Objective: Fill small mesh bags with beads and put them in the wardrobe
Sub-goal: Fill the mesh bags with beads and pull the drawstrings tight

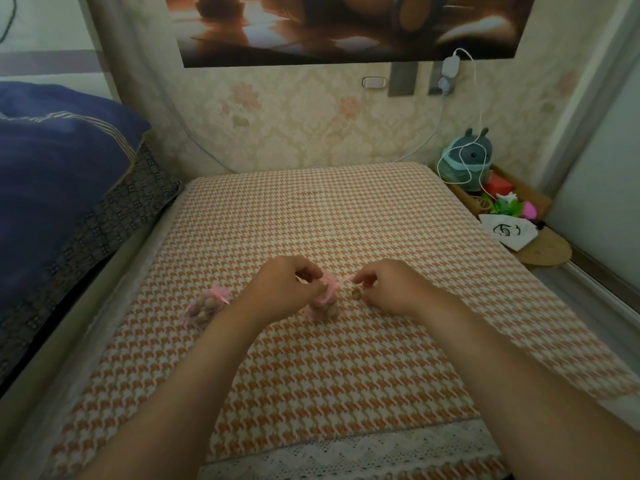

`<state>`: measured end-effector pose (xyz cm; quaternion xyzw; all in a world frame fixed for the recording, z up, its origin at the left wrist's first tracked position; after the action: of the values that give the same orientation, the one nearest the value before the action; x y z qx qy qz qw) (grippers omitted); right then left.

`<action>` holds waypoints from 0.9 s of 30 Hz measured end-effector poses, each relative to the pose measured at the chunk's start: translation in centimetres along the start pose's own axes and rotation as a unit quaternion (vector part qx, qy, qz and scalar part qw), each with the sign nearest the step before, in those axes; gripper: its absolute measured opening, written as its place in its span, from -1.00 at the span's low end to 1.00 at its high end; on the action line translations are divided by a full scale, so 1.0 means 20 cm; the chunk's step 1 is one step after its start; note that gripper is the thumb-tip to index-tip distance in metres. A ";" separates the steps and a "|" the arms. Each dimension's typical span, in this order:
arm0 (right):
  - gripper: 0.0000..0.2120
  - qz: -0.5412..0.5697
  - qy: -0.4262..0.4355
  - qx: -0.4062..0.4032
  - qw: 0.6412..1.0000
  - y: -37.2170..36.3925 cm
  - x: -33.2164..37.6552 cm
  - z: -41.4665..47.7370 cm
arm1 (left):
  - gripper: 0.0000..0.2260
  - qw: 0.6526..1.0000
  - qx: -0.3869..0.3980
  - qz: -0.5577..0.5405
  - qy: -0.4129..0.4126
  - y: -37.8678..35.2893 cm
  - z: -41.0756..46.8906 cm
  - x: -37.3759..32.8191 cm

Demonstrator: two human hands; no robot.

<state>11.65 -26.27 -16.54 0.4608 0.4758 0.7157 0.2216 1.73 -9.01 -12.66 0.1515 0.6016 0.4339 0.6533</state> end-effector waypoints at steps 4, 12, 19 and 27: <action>-0.80 -0.014 0.009 -0.008 1.000 -0.04 0.03 0.02 | -0.81 1.000 0.011 -0.002 -0.014 0.00 0.00 -0.01; -0.89 0.116 0.064 -0.135 0.982 0.19 0.21 0.04 | -0.81 0.999 0.026 -0.023 -0.009 0.00 0.00 0.00; -0.81 0.057 0.164 -0.085 0.981 0.16 0.41 -0.03 | -0.83 0.998 0.039 -0.041 -0.020 0.01 -0.02 -0.02; -0.78 0.069 0.154 -0.067 0.983 0.14 0.39 -0.03 | -0.82 0.996 0.047 -0.070 -0.002 0.01 -0.01 0.02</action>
<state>7.74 -21.98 -10.63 0.3611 0.4223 0.8217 0.1263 1.37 -8.62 -12.89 0.1403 0.6291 0.3580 0.6755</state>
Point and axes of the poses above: each hand's wrist, its own z-axis towards the middle knuckle, its own y-axis out of the back of the hand, x = y × z, the point moved 8 cm from there along z, towards the middle knuckle, and after that the axes turned 11 degrees about -x, right-handed, at the moved point
